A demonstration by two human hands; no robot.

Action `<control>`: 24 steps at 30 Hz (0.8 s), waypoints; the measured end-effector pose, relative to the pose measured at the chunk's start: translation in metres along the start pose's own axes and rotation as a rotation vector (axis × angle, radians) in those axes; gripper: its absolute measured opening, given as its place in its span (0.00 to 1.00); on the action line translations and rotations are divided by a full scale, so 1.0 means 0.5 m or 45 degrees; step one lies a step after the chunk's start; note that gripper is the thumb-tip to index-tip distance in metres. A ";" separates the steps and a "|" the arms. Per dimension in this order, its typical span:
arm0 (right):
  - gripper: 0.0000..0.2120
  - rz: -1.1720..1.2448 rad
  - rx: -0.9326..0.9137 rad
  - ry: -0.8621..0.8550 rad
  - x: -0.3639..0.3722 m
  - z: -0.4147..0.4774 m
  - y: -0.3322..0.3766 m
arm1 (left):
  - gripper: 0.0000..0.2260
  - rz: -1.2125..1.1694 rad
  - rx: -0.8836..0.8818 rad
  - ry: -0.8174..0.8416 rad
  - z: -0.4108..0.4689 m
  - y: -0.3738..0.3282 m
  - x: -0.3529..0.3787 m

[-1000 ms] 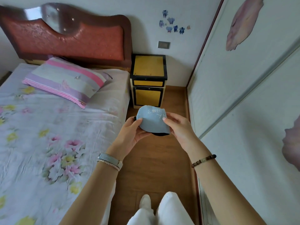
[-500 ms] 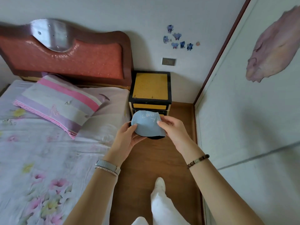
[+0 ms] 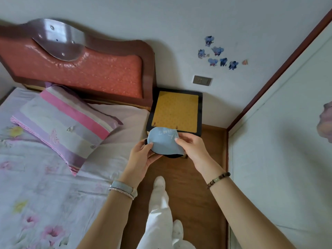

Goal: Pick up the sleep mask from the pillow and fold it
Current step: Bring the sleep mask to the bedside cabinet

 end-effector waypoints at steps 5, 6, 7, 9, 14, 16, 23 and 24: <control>0.16 0.002 0.078 -0.020 0.007 0.152 0.035 | 0.11 0.037 -0.017 0.005 0.160 -0.046 0.021; 0.17 -0.005 0.094 -0.019 0.010 0.186 0.041 | 0.12 0.053 -0.021 0.001 0.193 -0.056 0.025; 0.18 -0.018 0.111 -0.016 0.015 0.221 0.046 | 0.13 0.073 -0.025 -0.006 0.226 -0.065 0.029; 0.18 -0.053 0.143 -0.022 0.024 0.288 0.052 | 0.14 0.148 -0.028 -0.037 0.292 -0.077 0.030; 0.19 -0.192 0.151 -0.047 0.049 0.450 0.039 | 0.13 0.323 -0.039 -0.107 0.457 -0.084 0.025; 0.18 -0.252 0.162 -0.057 0.057 0.508 0.028 | 0.13 0.329 -0.075 -0.123 0.516 -0.073 0.022; 0.19 -0.336 0.284 0.040 0.079 0.699 -0.041 | 0.12 0.332 -0.158 -0.294 0.720 0.006 -0.008; 0.20 -0.357 0.299 0.059 0.084 0.725 -0.054 | 0.12 0.355 -0.163 -0.313 0.746 0.017 -0.013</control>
Point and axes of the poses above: each hand's wrist, its own z-axis towards the middle knuckle, its own x-axis out of the palm, y = z × x, the point moved 4 cm from there along z, towards the middle knuckle, and after that the axes turned 2 degrees about y, right-handed, at the moved point
